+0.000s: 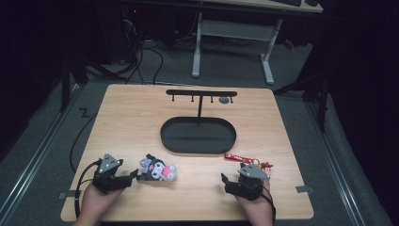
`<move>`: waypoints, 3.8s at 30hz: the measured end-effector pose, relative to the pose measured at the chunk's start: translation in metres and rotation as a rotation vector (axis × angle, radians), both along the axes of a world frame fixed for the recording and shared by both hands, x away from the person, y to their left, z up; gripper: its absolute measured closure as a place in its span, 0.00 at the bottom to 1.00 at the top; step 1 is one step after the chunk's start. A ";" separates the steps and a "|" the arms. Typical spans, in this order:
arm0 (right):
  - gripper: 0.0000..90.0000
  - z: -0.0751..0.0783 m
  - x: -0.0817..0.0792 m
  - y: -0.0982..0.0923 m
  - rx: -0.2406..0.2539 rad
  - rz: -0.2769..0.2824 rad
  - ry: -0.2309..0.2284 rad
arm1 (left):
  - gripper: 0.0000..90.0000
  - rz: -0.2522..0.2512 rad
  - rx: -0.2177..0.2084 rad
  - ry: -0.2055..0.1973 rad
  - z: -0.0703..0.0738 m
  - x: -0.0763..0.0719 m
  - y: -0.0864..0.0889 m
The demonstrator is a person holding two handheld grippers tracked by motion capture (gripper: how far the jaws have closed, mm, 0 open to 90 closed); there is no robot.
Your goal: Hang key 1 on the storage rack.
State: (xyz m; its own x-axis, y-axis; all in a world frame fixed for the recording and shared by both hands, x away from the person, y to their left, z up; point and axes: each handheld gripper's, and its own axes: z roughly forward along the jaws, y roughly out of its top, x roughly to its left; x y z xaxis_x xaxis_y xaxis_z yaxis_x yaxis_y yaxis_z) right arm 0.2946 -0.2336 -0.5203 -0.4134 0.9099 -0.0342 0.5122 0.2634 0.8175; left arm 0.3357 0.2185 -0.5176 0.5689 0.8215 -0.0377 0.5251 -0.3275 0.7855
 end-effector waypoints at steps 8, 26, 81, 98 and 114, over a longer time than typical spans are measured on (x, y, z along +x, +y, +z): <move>0.18 -0.002 0.001 -0.002 -0.003 0.002 0.021 | 0.30 -0.001 0.005 -0.008 0.000 -0.001 -0.001; 0.19 0.000 -0.001 -0.003 -0.012 -0.001 0.083 | 0.28 -0.032 0.017 -0.025 0.001 -0.002 -0.010; 0.16 0.038 0.029 0.006 -0.190 0.013 0.558 | 0.25 -0.157 0.069 -0.069 0.003 -0.007 -0.018; 0.16 0.042 0.023 -0.005 -0.279 0.019 0.666 | 0.24 -0.163 0.065 -0.065 0.004 -0.009 -0.015; 0.17 0.055 0.011 -0.046 -0.270 -0.072 0.698 | 0.24 -0.179 0.072 -0.056 0.002 -0.008 -0.019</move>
State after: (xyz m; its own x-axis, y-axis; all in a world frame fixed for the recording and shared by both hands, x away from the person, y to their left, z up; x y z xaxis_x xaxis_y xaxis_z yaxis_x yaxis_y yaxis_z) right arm 0.3060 -0.2799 -0.4655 -0.3608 0.9326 -0.0116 0.9113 0.3552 0.2081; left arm 0.3274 0.1999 -0.5153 0.7055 0.7066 0.0535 0.4095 -0.4682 0.7830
